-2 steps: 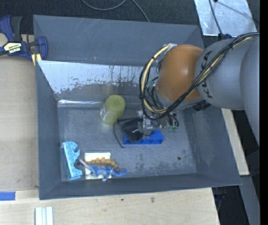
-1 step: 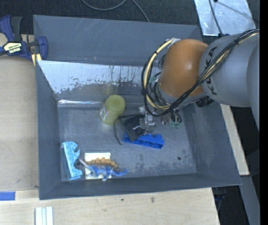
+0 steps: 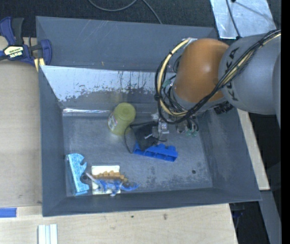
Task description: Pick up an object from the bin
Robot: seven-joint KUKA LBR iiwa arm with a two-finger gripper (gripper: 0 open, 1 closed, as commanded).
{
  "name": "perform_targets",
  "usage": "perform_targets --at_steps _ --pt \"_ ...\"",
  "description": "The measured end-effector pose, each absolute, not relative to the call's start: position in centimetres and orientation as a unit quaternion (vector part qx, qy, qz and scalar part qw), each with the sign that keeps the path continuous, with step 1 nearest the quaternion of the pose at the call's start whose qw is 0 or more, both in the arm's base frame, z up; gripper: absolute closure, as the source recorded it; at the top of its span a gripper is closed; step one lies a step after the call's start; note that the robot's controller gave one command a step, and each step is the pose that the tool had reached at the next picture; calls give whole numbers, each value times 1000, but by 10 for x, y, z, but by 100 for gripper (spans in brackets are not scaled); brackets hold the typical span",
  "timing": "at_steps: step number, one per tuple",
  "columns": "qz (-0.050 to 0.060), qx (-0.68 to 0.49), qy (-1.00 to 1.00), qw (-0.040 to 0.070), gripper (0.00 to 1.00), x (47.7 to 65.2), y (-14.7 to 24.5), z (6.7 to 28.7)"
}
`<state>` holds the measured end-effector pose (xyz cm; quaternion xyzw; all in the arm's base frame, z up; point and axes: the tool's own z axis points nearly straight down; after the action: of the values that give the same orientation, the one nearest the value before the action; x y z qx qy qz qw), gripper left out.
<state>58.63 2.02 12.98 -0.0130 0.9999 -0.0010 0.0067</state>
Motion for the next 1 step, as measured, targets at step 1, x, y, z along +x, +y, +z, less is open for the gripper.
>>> perform_targets --at_steps 1 --pt "-1 -13 1000 6 100 586 20 145"
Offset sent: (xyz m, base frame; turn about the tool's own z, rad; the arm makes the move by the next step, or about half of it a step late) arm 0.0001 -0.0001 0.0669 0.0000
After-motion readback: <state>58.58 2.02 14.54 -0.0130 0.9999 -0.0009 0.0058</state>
